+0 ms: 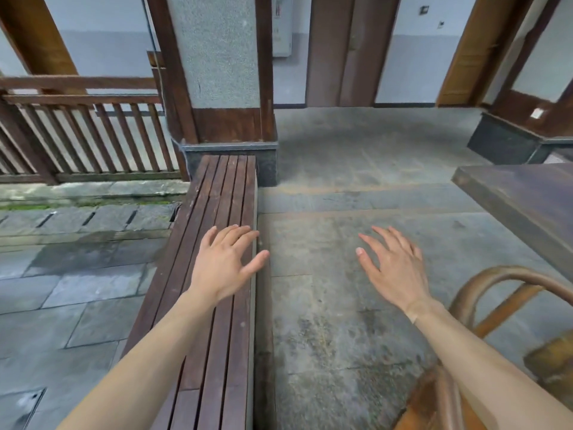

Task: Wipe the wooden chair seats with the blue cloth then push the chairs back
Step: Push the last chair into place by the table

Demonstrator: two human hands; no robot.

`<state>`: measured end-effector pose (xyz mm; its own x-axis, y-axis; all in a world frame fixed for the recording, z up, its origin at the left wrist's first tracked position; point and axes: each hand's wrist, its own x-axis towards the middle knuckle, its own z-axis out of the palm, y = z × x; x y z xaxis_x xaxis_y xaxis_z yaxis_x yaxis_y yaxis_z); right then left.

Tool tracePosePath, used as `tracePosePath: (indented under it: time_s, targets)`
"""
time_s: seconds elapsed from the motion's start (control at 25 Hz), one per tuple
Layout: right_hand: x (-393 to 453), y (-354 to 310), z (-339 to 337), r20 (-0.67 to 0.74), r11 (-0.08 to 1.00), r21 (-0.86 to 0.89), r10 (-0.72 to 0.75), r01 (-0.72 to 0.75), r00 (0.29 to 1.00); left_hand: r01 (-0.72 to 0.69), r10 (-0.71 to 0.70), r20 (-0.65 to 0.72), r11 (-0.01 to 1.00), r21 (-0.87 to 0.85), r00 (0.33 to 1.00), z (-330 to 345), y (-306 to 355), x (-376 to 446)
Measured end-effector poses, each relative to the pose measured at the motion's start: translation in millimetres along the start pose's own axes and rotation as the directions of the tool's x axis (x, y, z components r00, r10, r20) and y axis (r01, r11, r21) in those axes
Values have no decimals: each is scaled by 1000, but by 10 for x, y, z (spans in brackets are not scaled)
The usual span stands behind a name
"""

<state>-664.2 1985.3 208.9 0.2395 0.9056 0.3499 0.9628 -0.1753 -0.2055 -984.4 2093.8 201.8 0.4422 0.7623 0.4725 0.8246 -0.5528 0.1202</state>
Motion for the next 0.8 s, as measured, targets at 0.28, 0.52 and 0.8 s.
tracePosePath:
  time_s: [0.28, 0.52, 0.8]
  targets:
    - [1197, 288, 472, 32, 999, -12, 52, -51, 998, -74, 76, 55, 996, -50, 996, 706, -265, 1240]
    - [2269, 917, 986, 7, 996, -43, 73, -72, 997, -198, 202, 37, 976, -89, 979, 1568, 72, 2656]
    - [3382, 2082, 1175, -63, 975, -93, 197, -202, 978, -409, 420, 57, 902, -140, 906, 2531, 958, 4485]
